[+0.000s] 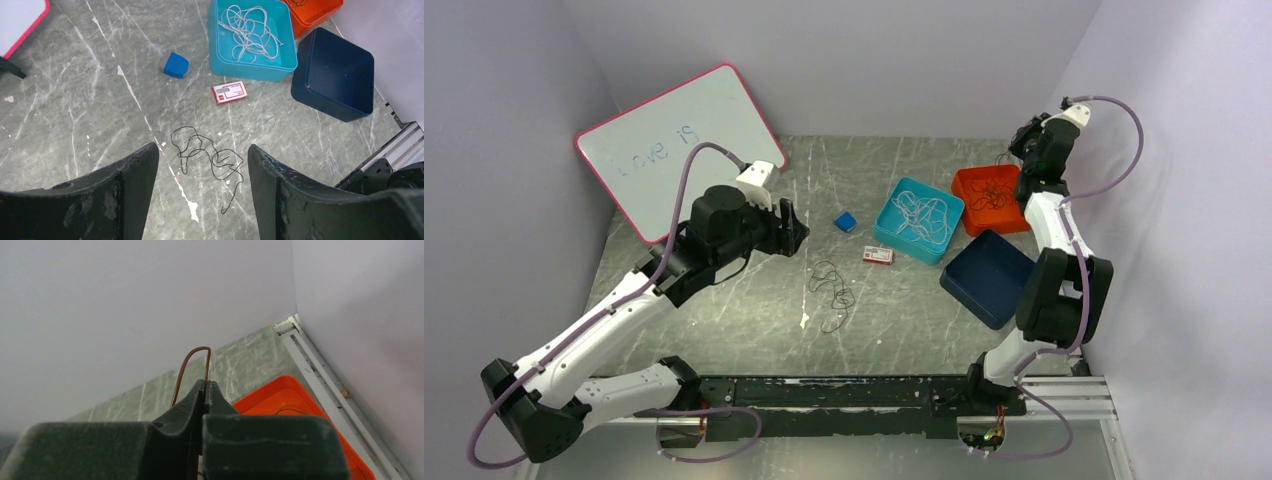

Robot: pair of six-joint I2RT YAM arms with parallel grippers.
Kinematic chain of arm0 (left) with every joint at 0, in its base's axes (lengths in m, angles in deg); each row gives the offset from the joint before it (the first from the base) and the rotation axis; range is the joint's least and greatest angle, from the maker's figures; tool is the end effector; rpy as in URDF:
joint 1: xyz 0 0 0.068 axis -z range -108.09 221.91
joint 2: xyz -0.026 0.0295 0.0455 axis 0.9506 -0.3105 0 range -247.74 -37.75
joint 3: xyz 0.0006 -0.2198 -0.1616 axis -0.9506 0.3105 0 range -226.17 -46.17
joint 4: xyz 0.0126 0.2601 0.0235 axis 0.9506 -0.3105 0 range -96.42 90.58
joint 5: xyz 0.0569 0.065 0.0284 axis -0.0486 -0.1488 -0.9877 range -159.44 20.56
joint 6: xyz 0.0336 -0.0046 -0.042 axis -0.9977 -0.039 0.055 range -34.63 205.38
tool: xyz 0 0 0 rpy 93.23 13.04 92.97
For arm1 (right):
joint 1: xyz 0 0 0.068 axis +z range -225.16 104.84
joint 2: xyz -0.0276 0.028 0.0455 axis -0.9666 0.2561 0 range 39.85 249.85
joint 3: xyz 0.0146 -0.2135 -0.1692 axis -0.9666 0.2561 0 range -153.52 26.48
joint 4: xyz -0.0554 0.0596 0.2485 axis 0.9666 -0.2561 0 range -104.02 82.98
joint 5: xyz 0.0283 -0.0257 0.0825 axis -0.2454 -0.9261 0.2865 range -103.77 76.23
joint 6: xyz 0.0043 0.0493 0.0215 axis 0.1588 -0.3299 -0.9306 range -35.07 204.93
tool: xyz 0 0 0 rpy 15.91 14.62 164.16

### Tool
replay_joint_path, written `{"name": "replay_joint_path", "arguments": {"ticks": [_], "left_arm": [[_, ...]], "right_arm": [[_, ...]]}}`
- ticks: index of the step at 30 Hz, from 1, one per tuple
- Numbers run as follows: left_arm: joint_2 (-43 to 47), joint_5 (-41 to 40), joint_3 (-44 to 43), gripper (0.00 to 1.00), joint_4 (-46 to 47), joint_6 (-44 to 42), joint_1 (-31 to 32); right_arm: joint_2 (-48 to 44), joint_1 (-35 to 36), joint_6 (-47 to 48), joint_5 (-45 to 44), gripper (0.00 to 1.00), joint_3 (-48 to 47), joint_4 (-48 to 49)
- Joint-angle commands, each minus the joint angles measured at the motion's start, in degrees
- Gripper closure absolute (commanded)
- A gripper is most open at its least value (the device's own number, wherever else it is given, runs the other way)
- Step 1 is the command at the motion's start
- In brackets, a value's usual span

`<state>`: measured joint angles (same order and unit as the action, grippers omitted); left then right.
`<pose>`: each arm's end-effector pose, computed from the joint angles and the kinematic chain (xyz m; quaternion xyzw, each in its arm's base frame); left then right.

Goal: Untangle the cables

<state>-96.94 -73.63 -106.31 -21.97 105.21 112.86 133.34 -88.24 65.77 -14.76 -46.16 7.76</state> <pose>0.1759 -0.1492 0.3639 0.1312 0.8163 -0.2580 0.4998 0.3849 -0.0901 0.3342 0.2120 0.7127 0.0289 0.6681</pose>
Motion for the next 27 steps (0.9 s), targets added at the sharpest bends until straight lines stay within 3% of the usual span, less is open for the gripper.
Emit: {"name": "replay_joint_path", "arguments": {"ticks": [1,14,27], "left_arm": [[-0.3,1.2,-0.4,0.30,0.2,-1.3,-0.3],[0.4,0.6,0.2,0.30,-0.2,-1.3,-0.4],[0.9,0.6,0.8,0.30,-0.1,-0.7,-0.4]], "right_arm": [[2.5,-0.5,0.4,2.0,1.00,1.1,5.4],[11.0,-0.5,0.9,4.7,1.00,3.4,1.7],[18.3,-0.4,7.1,-0.4,0.93,-0.6,-8.4]]}}
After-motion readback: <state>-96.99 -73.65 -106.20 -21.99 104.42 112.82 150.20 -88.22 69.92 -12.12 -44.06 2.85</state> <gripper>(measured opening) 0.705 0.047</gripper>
